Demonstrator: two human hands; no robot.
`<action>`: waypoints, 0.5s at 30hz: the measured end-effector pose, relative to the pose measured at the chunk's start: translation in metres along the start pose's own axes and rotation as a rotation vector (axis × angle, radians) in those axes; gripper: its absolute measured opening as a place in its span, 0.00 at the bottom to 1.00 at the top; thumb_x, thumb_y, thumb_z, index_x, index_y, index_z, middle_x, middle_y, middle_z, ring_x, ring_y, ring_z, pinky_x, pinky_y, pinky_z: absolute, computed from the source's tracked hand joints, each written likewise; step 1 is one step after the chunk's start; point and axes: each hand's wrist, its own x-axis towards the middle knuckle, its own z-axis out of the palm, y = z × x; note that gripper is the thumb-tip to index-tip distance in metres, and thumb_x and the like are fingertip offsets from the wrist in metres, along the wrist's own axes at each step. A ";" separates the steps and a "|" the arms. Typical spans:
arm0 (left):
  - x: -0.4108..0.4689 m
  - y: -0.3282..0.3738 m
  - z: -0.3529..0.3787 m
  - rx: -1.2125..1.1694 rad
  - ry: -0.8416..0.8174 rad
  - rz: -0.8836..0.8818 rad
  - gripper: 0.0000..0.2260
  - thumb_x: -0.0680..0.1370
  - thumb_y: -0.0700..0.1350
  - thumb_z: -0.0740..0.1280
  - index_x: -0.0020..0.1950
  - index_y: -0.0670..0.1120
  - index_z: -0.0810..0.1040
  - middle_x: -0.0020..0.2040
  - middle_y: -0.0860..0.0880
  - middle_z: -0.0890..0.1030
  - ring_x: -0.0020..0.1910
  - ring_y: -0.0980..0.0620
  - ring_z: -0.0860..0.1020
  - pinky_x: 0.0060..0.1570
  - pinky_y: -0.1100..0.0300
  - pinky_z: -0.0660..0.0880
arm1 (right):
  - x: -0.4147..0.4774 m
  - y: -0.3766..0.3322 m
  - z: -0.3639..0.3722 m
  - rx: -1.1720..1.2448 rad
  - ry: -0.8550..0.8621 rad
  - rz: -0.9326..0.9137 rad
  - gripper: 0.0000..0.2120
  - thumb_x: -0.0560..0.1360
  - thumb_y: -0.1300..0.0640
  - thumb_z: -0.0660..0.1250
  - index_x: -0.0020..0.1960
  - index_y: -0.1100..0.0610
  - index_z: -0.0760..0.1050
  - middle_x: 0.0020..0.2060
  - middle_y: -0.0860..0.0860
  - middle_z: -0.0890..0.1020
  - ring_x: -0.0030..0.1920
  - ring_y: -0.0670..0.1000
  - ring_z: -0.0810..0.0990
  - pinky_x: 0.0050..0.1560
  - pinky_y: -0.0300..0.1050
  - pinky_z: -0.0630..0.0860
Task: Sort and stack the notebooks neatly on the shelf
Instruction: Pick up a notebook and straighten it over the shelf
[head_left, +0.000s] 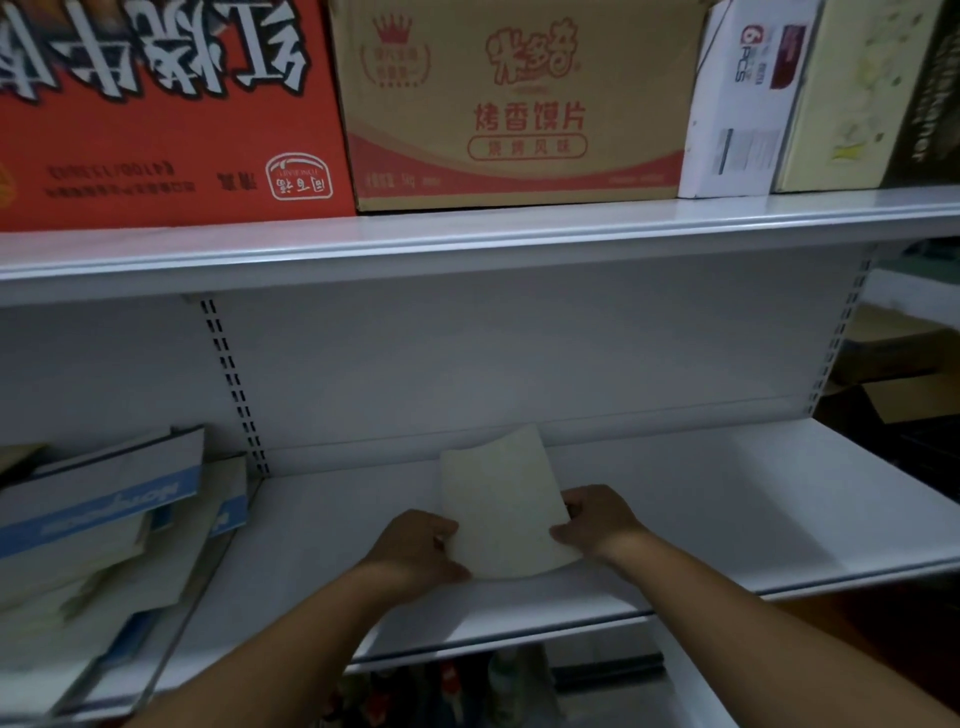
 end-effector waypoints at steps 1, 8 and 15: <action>0.001 0.001 0.002 0.001 0.000 0.003 0.31 0.67 0.47 0.76 0.68 0.44 0.71 0.65 0.47 0.74 0.60 0.52 0.75 0.55 0.70 0.66 | 0.001 0.002 -0.003 0.002 0.002 0.000 0.13 0.70 0.61 0.69 0.53 0.60 0.82 0.51 0.56 0.84 0.52 0.54 0.81 0.54 0.42 0.76; 0.009 0.023 0.020 0.000 0.001 0.047 0.30 0.68 0.48 0.76 0.67 0.45 0.72 0.63 0.48 0.75 0.58 0.53 0.76 0.51 0.72 0.66 | -0.001 0.023 -0.026 -0.011 0.024 0.021 0.14 0.69 0.62 0.69 0.55 0.60 0.81 0.53 0.56 0.83 0.54 0.54 0.81 0.57 0.45 0.76; 0.017 0.046 0.042 0.038 -0.030 0.078 0.28 0.69 0.49 0.75 0.67 0.44 0.73 0.64 0.48 0.75 0.59 0.53 0.75 0.49 0.74 0.63 | -0.003 0.042 -0.049 0.003 0.041 0.040 0.16 0.70 0.64 0.68 0.57 0.59 0.79 0.55 0.55 0.82 0.55 0.54 0.80 0.54 0.40 0.74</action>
